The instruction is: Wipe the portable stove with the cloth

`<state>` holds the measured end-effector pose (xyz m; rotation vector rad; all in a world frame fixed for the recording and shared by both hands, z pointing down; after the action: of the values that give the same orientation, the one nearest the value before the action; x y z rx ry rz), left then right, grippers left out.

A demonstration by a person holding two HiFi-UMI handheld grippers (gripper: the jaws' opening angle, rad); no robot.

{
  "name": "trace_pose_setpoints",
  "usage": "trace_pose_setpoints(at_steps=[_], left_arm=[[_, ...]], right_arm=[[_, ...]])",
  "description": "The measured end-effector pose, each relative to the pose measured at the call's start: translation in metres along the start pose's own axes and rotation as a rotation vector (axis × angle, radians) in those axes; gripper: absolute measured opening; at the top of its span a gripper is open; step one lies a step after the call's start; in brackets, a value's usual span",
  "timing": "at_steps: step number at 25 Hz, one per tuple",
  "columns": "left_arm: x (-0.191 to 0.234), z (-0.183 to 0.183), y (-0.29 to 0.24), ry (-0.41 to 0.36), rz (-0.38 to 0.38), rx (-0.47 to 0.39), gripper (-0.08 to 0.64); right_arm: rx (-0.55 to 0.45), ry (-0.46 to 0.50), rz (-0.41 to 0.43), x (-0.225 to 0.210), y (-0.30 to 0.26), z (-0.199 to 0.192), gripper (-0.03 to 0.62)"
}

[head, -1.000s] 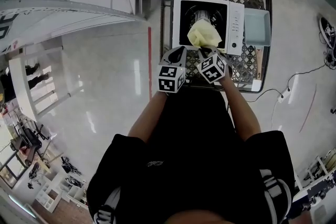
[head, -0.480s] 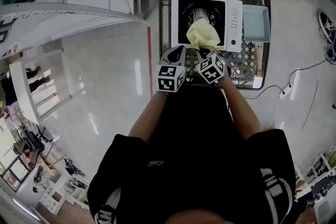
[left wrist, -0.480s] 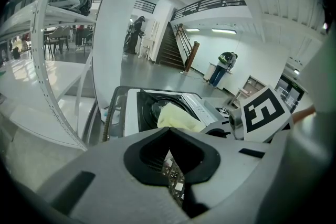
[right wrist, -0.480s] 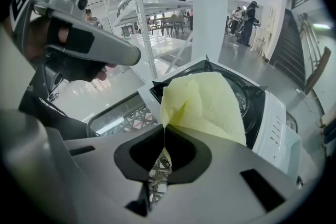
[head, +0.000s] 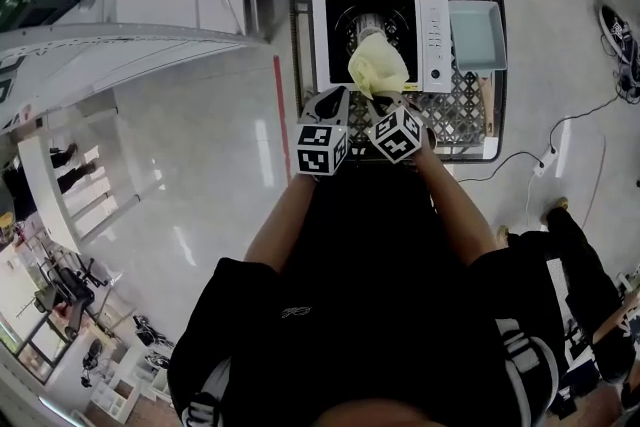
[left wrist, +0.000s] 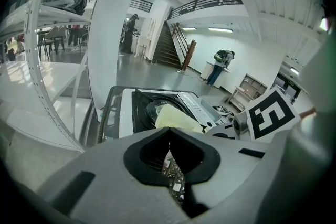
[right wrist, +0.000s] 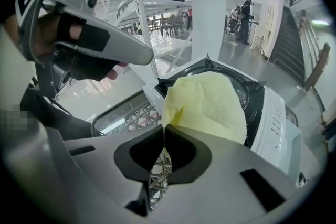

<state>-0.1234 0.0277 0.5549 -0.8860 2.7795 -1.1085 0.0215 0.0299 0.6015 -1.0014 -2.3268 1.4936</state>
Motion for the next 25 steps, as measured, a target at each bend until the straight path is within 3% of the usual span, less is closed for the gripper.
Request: trace_pose_setpoints(at_steps=[6, 17, 25], left_arm=[[-0.003, 0.002, -0.003, -0.004, -0.006, -0.001, 0.017], [-0.001, 0.014, -0.006, 0.008, 0.016, -0.023, 0.017], [-0.015, 0.046, -0.027, -0.014, -0.002, -0.081, 0.017]], right_arm=[[-0.036, -0.017, -0.001, -0.001, 0.007, -0.005, 0.014], [-0.360, -0.077, -0.090, -0.039, 0.083, 0.048, 0.014], [-0.483, -0.075, -0.261, -0.108, 0.124, 0.091, 0.014]])
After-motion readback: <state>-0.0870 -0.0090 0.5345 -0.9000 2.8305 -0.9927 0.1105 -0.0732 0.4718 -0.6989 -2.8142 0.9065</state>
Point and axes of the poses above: the fingertips, and each gripper's own axes: y backward along the fingers, x to its left, z out of its top, the point moved 10 cm from there along y, backward along the fingers, and after that the axes turned 12 degrees about -y, right-handed, at the moved point
